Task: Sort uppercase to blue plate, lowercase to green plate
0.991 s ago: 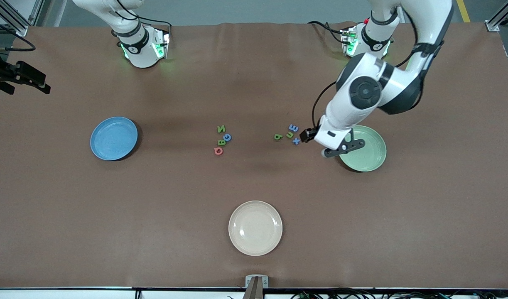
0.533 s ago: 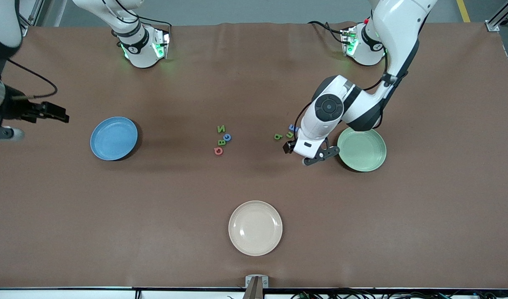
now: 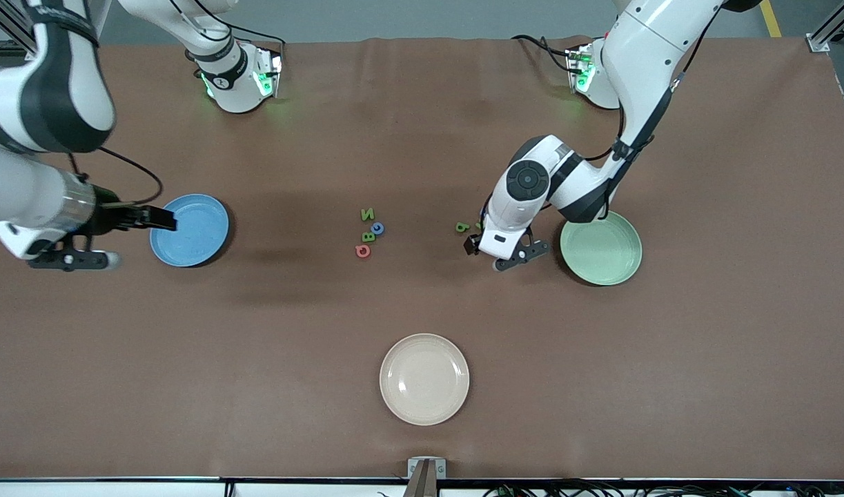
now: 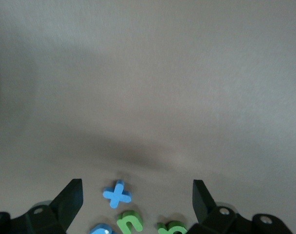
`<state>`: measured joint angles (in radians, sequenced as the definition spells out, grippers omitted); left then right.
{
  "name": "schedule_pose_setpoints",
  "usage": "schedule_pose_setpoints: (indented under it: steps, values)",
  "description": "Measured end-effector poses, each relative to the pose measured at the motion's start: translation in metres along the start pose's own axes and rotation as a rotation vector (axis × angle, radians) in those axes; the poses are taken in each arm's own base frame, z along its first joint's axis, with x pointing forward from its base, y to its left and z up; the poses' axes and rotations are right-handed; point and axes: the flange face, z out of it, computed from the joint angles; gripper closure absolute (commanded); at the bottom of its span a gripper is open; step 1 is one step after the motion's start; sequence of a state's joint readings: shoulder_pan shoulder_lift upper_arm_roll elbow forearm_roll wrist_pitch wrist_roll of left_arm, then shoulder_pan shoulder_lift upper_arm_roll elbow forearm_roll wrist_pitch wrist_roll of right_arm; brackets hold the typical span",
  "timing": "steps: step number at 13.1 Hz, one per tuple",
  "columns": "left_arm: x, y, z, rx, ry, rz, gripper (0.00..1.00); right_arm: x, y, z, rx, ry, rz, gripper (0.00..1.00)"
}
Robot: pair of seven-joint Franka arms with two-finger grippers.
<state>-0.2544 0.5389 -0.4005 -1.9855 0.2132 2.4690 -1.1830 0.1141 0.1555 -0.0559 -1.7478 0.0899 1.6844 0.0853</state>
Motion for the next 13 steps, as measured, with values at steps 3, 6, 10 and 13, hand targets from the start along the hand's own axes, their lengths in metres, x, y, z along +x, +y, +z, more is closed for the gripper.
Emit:
schedule_pose_setpoints:
  steps: [3,6,10,13]
  values:
    - [-0.016,-0.009,0.019,0.022,-0.007,-0.023,0.07,-0.009,-0.06,0.054,-0.019,-0.01,-0.025,0.0]
    - [-0.024,-0.017,0.031,0.025,-0.014,-0.045,0.14,-0.03,-0.127,0.106,-0.034,0.035,-0.023,0.0]
    - [-0.026,-0.021,0.038,0.034,-0.013,-0.071,0.28,-0.07,-0.2,0.164,0.009,0.094,-0.036,0.02]
    - [-0.027,-0.021,0.04,0.036,-0.014,-0.098,0.39,-0.091,-0.23,0.189,0.031,0.141,-0.079,0.05]
